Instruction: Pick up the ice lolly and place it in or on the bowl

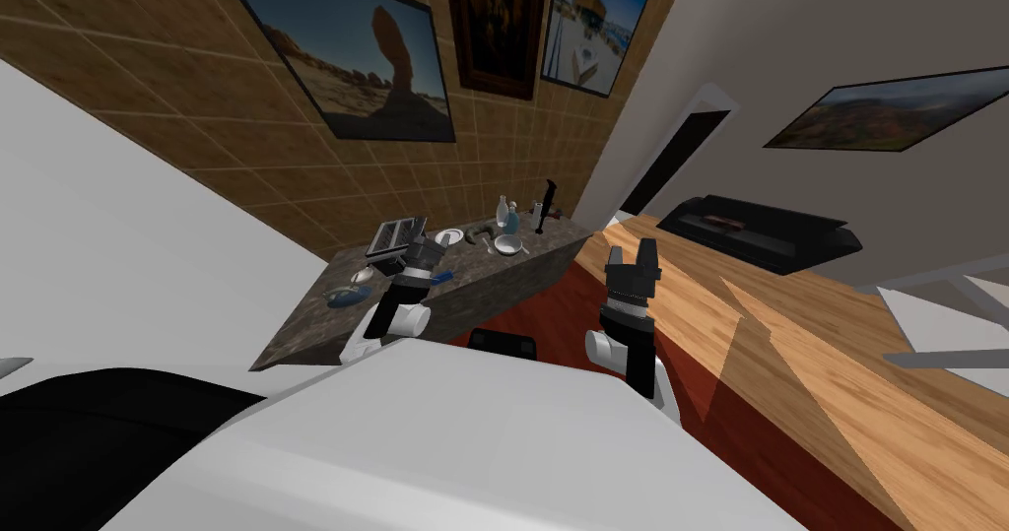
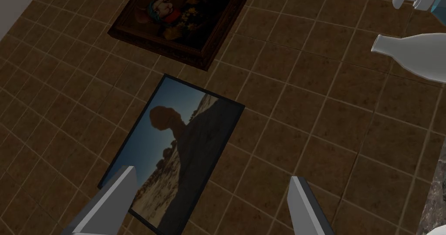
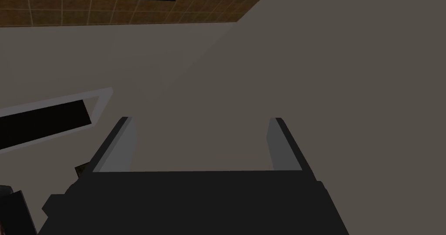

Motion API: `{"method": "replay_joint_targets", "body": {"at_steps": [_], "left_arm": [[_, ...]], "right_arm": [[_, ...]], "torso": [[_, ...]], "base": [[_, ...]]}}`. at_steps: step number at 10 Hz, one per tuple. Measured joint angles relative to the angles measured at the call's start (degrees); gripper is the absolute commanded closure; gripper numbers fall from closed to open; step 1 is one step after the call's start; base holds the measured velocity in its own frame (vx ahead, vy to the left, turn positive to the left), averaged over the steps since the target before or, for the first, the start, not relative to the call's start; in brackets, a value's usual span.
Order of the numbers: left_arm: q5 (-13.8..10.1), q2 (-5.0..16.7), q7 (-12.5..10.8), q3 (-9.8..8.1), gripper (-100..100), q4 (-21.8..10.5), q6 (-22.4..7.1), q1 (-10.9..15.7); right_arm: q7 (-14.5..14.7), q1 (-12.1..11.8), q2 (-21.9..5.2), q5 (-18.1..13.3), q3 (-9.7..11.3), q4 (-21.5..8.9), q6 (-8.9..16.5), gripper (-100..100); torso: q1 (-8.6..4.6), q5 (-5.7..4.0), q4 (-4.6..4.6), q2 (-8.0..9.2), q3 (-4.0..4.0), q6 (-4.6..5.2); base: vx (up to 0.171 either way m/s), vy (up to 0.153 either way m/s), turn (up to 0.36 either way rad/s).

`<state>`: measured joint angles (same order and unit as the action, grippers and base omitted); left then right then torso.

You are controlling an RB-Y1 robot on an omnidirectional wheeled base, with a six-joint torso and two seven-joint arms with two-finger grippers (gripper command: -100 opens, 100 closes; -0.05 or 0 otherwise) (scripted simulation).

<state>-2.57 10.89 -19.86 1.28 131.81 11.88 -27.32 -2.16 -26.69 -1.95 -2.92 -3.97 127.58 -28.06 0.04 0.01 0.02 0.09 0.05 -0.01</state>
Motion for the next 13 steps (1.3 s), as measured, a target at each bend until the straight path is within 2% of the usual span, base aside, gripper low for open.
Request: {"method": "replay_joint_targets", "body": {"at_steps": [3, 13], "left_arm": [[-1.9, 2.0, -3.0, -0.68, -100, 0.7, -5.1, 0.2], [-8.0, 8.2, -12.3, -2.80, -100, -0.2, -20.8, 1.7]], "right_arm": [[0.0, 0.0, 0.0, 0.0, 0.0, 0.0, 0.0, 0], [0.0, 0.0, 0.0, 0.0, 0.0, 0.0, 0.0, 0]], "torso": [[0.00, 0.00, 0.00, 0.02, 0.01, 0.02], [0.02, 0.00, 0.00, 0.01, 0.01, -0.01]], "base": [[-0.026, 0.006, -0.069], [-0.024, 0.006, -0.064]]}}
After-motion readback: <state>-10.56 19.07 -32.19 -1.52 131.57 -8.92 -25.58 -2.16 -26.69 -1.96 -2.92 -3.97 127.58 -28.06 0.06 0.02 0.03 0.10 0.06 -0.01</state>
